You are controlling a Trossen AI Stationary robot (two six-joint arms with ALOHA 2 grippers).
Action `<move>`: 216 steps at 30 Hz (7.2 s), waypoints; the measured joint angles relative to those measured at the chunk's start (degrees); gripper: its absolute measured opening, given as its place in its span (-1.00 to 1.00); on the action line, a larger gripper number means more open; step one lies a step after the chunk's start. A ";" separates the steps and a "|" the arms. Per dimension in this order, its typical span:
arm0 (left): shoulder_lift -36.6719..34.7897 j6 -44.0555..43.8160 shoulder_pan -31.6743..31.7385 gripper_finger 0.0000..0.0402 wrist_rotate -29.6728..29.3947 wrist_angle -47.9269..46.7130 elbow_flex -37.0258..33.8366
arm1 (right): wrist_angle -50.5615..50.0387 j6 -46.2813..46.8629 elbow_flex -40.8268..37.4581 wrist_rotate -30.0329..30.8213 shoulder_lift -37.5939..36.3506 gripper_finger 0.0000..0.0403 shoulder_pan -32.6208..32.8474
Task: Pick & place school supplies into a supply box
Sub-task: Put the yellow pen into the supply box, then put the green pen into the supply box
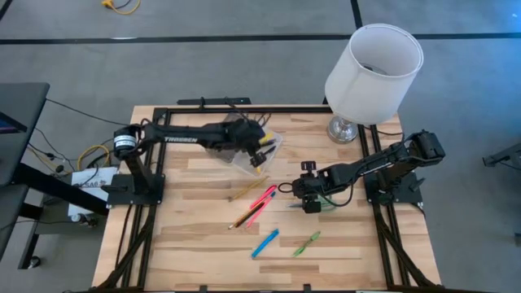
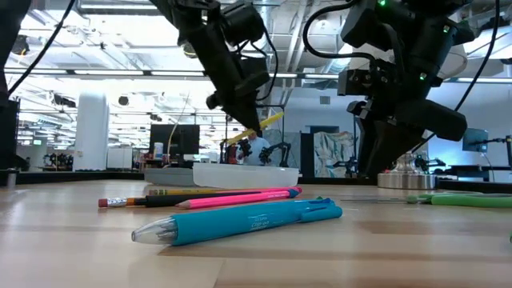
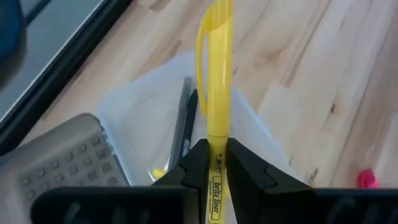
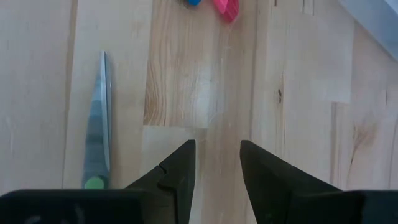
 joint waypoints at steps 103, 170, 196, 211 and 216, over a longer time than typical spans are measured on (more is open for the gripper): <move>-5.07 -13.07 -36.18 -0.15 -26.62 -9.46 -10.19 | 16.79 15.73 0.61 -3.29 10.58 -0.40 31.75; -5.05 -24.89 -44.16 -0.15 -32.21 -22.83 -10.16 | -6.71 26.34 7.61 -12.28 10.69 -0.91 13.14; -5.05 -26.68 -44.18 -0.15 -32.44 -24.82 -10.16 | -5.70 18.58 7.67 -10.53 10.69 -0.93 13.94; -5.05 -31.18 -45.50 -0.15 -32.43 -29.05 -10.16 | -8.02 7.67 14.77 -7.06 10.78 -0.92 13.77; -5.05 -33.32 -47.59 -0.15 -33.63 -30.37 -10.16 | -11.13 2.64 17.75 -0.91 10.69 -0.92 11.76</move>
